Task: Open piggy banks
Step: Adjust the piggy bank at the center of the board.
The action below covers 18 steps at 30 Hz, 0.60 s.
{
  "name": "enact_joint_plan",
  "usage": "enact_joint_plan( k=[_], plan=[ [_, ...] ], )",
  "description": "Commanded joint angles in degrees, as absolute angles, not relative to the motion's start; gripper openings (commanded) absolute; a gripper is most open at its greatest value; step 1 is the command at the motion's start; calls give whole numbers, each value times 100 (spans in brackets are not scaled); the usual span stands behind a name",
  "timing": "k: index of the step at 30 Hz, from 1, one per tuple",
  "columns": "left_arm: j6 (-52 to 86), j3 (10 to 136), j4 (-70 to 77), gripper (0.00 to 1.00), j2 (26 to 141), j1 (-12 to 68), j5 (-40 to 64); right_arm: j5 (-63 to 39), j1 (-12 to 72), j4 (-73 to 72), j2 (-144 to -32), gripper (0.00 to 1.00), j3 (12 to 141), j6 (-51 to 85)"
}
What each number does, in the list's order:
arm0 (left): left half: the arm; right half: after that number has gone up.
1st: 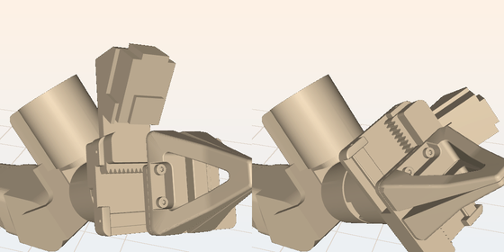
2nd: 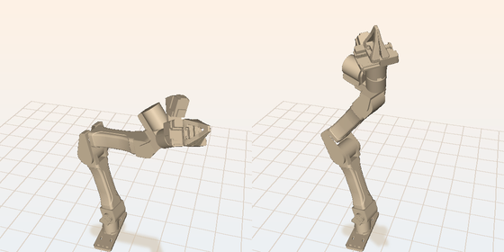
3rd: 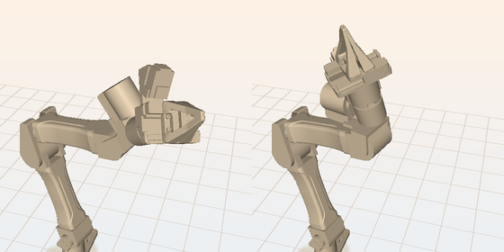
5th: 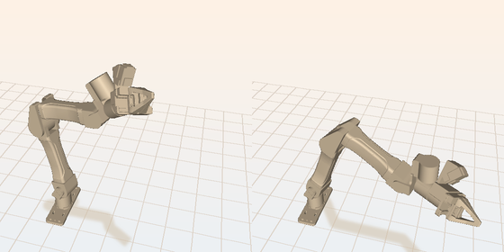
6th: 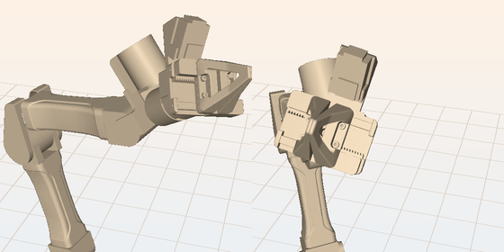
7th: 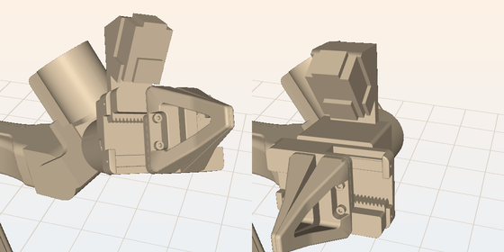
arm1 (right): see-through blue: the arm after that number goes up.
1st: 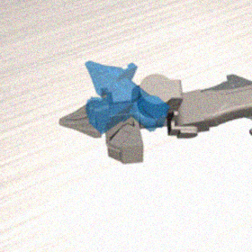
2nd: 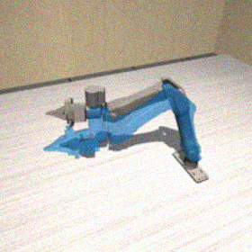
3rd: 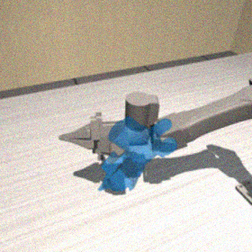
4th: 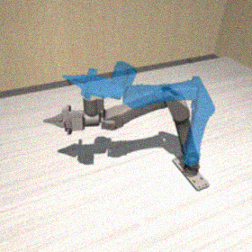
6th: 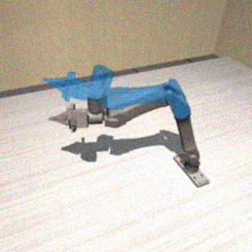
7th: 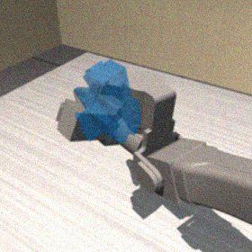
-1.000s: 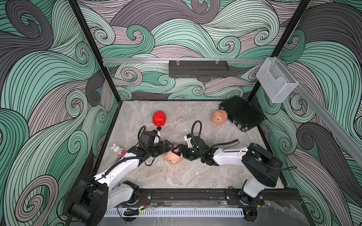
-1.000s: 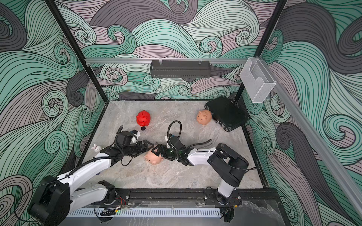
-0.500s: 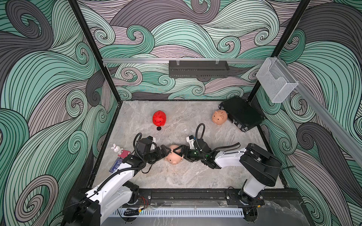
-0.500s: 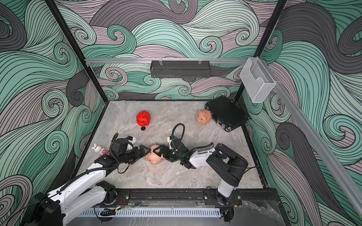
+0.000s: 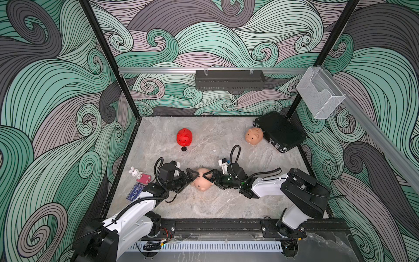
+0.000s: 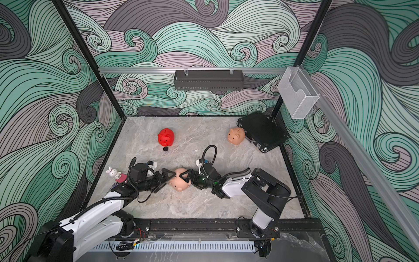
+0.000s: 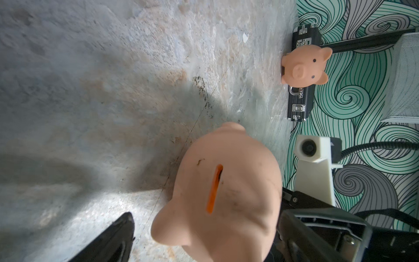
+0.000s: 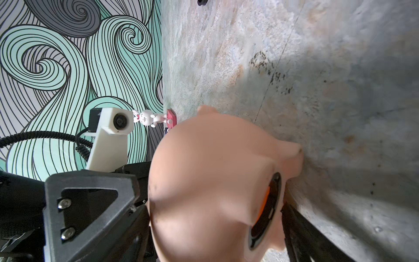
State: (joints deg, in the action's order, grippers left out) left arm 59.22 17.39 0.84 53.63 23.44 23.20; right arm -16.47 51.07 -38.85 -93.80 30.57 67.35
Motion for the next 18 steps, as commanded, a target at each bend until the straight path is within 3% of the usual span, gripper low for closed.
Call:
enact_joint_plan(
  k=[1, 18],
  plan=[
    [6097, 1734, 450, 99, 5466, 2351, 2411, -1139, 5019, -2578, -9510, 89, 2743, 6688],
    [6511, 1202, 1203, 99, 5584, 2457, 2566, -1035, 5005, -2414, -9430, 88, 2607, 6751]
  ],
)
